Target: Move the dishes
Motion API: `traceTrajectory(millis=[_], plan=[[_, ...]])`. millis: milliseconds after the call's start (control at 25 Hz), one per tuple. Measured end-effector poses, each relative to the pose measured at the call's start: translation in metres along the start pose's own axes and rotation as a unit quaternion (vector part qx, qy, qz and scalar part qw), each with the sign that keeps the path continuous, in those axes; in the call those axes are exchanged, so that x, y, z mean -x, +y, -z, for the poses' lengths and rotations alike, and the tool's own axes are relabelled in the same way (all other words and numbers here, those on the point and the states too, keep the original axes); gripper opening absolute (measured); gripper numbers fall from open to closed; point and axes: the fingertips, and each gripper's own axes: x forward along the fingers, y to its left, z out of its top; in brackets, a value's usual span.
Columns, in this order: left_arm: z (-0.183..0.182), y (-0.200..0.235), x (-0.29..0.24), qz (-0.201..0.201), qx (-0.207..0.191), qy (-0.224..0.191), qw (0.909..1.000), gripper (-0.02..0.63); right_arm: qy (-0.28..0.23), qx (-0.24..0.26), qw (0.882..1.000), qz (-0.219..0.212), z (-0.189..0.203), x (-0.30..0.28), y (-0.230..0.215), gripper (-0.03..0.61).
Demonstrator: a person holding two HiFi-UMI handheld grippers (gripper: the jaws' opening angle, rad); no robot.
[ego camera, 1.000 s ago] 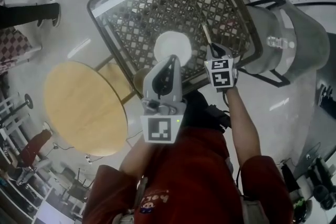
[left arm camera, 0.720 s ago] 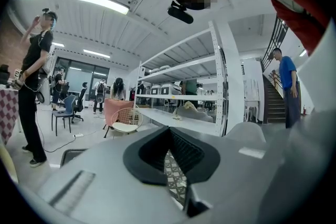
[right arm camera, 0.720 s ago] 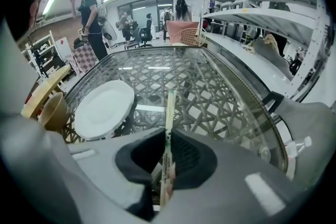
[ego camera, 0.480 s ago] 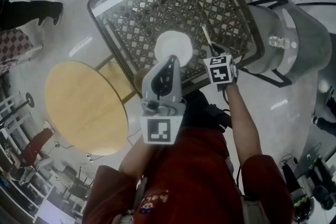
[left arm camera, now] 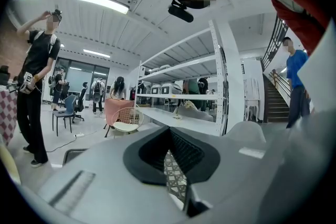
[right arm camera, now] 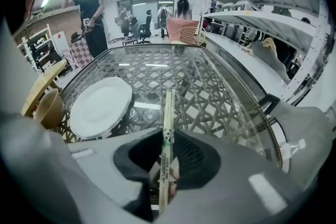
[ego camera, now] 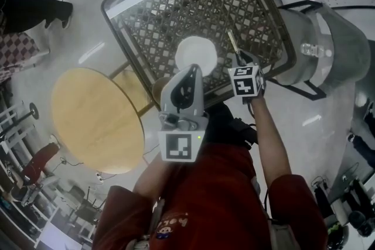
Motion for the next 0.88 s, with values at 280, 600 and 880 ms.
traceTrajectory(millis=[280, 600, 880], plan=[[-0.006, 0.006, 0.004, -0.005, -0.001, -0.005, 1.0, 0.006, -0.032, -0.003, 0.999, 0.008, -0.012, 0.009, -0.003, 0.101], [-0.015, 0.015, 0.012, -0.014, -0.003, -0.017, 0.9998, 0.008, -0.087, -0.006, 0.996, 0.012, -0.044, 0.041, 0.005, 0.104], [-0.026, 0.02, 0.022, -0.027, -0.009, -0.034, 0.999, 0.008, -0.153, 0.004, 0.988, 0.008, -0.079, 0.081, 0.014, 0.121]])
